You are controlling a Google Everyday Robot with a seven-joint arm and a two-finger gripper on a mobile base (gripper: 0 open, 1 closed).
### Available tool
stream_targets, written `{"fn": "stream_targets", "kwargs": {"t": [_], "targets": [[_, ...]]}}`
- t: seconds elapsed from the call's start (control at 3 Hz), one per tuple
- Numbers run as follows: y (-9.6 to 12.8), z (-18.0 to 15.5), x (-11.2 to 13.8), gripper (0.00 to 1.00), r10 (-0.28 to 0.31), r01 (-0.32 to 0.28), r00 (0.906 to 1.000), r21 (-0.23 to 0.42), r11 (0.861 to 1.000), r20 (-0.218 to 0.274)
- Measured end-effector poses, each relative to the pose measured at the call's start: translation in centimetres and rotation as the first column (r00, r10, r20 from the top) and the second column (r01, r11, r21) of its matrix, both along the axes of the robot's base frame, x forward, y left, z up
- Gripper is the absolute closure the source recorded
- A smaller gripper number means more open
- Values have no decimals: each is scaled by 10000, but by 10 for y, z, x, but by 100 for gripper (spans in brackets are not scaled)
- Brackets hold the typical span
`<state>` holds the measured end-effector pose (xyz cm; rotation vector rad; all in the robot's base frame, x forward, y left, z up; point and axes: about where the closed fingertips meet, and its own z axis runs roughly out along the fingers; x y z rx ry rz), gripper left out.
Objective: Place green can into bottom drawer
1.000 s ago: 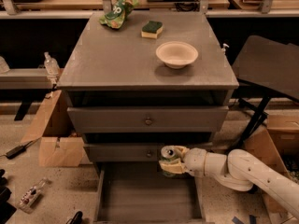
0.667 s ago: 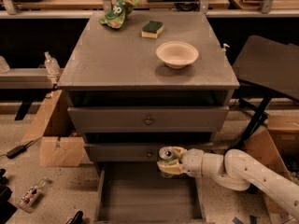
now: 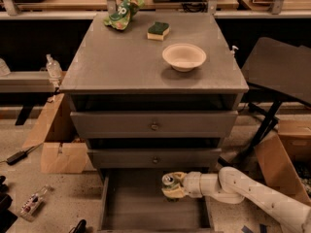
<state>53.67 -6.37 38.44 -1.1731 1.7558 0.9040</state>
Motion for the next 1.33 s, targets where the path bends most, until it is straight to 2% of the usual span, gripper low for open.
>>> {"fn": "stream_targets", "kwargs": {"t": [0.67,1.0,1.33], "targets": [[8,-102,21,100,895,-912,9957,-810,9925,-243],[0,-136,33,100,587,-611,9979,-918,9939,-280],[-29,-166,39,100,-498,479,9986,-890,9949,-193]]}}
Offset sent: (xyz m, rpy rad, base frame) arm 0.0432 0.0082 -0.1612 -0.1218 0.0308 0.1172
